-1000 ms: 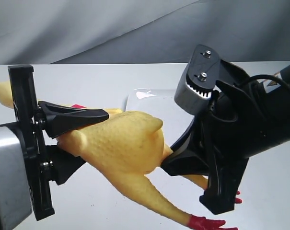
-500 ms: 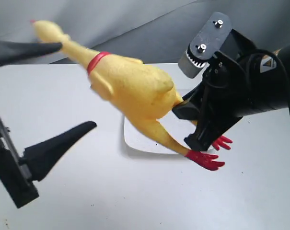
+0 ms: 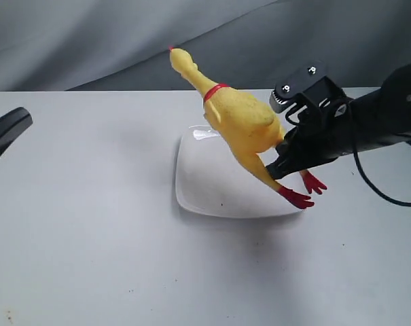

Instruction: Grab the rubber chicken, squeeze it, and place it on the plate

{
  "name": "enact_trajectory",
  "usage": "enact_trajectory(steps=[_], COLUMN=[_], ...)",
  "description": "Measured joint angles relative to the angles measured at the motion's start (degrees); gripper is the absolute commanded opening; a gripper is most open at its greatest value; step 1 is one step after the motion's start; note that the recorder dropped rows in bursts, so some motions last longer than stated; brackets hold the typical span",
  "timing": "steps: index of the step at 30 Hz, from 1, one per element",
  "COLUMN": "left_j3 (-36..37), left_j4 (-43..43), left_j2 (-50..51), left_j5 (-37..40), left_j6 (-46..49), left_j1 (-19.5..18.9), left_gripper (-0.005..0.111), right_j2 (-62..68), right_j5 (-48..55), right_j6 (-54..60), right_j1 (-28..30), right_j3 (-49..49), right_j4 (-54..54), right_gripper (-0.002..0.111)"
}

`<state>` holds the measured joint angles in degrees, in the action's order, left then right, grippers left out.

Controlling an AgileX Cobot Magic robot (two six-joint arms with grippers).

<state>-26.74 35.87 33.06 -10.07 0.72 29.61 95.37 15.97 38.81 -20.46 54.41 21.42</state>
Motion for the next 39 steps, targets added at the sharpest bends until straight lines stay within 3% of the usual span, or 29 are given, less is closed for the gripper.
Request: enact_trajectory(steps=[8, 10, 11, 12, 13, 16, 18, 20, 26, 31, 39], left_j3=[0.0, 0.0, 0.0, 0.0, 0.0, 0.0, 0.0, 0.0, -0.6, -4.6, -10.9], left_j4=[-0.1, -0.2, -0.5, -1.6, -2.5, -4.3, -4.6, -4.6, -4.6, -5.4, -11.8], left_j2=[0.0, 0.0, 0.0, 0.0, 0.0, 0.0, 0.0, 0.0, -3.4, -10.0, -21.4], left_j5=[0.6, 0.7, 0.7, 0.7, 0.8, 2.4, 4.0, 5.6, 7.9, 14.5, 34.9], left_j6=[0.0, 0.0, 0.0, 0.0, 0.0, 0.0, 0.0, 0.0, 2.1, 2.2, -3.6], left_j1=[0.0, 0.0, 0.0, 0.0, 0.0, 0.0, 0.0, 0.0, 0.0, 0.0, 0.0], left_gripper=[0.083, 0.076, 0.064, 0.057, 0.041, 0.014, -0.001, 0.000, 0.000, 0.000, 0.000], right_j2=[12.7, 12.8, 12.8, 12.8, 12.8, 12.8, 12.5, 10.9, -1.7, -15.7, -35.6], right_j5=[-6.4, -6.6, -6.6, -6.5, -6.1, -5.4, -4.5, -2.9, 0.9, 1.1, 1.1], right_j6=[0.0, 0.0, 0.0, 0.0, 0.0, -1.0, -1.3, -1.3, -2.0, -3.0, -3.1], right_j1=[0.1, 0.1, 0.1, 0.1, 0.1, 0.1, 0.1, 0.1, 0.1, 0.1, 0.1], right_j3=[0.0, 0.0, 0.0, 0.0, 0.0, 0.0, 0.0, 0.0, 0.0, 0.1, 0.3], right_j4=[4.0, 4.2, 4.2, 4.3, 4.4, 4.4, 4.4, 3.9, 2.3, 2.4, 4.2], right_gripper=[0.002, 0.019, 0.032, 0.038, 0.046, 0.052, 0.051, 0.046, 0.000, 0.000, 0.000])
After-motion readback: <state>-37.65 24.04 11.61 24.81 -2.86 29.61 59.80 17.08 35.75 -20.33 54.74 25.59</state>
